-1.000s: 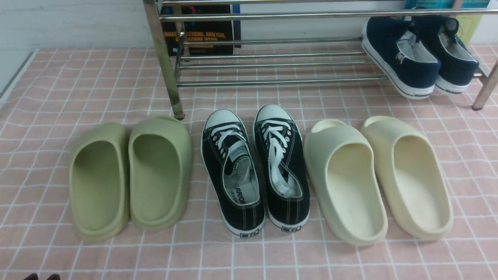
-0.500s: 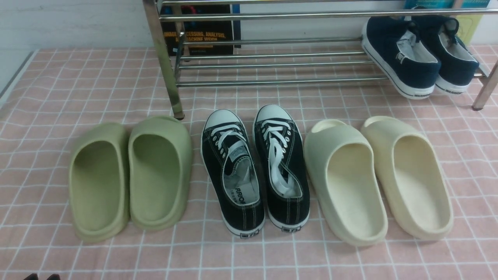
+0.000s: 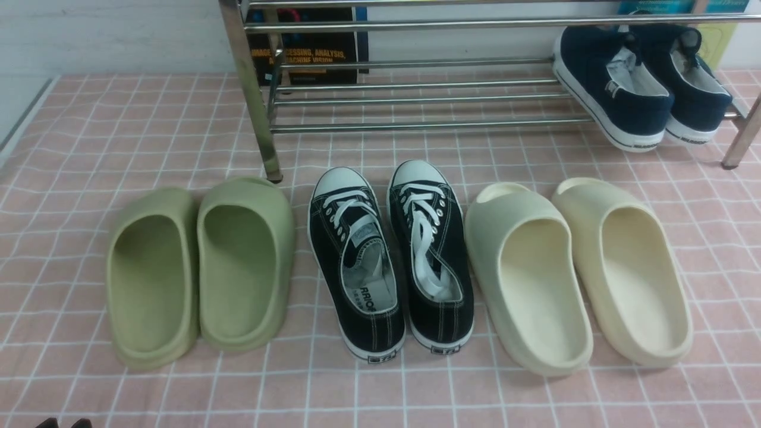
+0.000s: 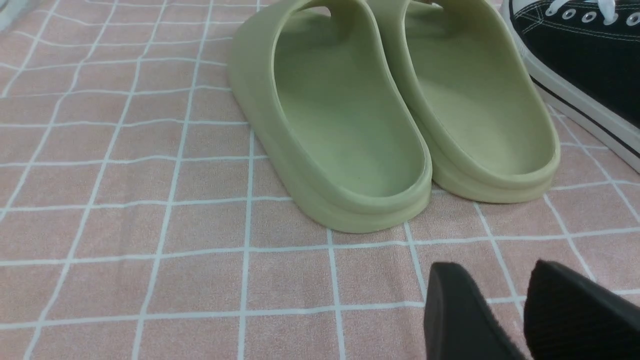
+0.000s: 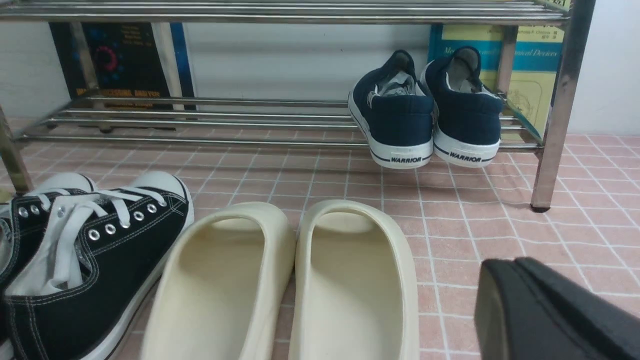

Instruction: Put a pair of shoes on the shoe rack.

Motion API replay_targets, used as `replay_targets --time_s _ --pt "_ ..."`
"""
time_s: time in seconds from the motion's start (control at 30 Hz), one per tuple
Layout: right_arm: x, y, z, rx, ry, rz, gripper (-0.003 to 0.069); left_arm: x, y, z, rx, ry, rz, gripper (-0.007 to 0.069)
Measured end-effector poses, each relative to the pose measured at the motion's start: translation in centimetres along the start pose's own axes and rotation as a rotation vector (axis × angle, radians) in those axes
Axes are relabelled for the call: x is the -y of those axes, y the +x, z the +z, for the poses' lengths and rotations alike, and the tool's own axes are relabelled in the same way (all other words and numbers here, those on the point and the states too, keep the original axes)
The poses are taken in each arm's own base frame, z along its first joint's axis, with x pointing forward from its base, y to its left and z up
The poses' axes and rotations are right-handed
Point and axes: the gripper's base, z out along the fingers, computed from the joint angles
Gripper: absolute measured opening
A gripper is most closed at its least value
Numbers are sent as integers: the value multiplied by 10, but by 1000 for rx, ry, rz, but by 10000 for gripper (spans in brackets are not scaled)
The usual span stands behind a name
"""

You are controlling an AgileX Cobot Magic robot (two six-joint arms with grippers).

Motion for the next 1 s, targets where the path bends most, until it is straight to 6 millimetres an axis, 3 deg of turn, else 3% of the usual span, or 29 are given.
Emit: replay_targets --time_s 0.43,0.53,0.73,1.0 --pt "0 2 0 -1 3 6 17 0 0 0 0 0 0 239" --pt "1 7 1 -15 9 -4 20 0 0 0 0 0 0 239" --pt "7 36 7 -71 46 -59 29 0 0 0 0 0 0 239" --pt "12 50 6 -174 114 110 -8 0 0 0 0 0 0 239"
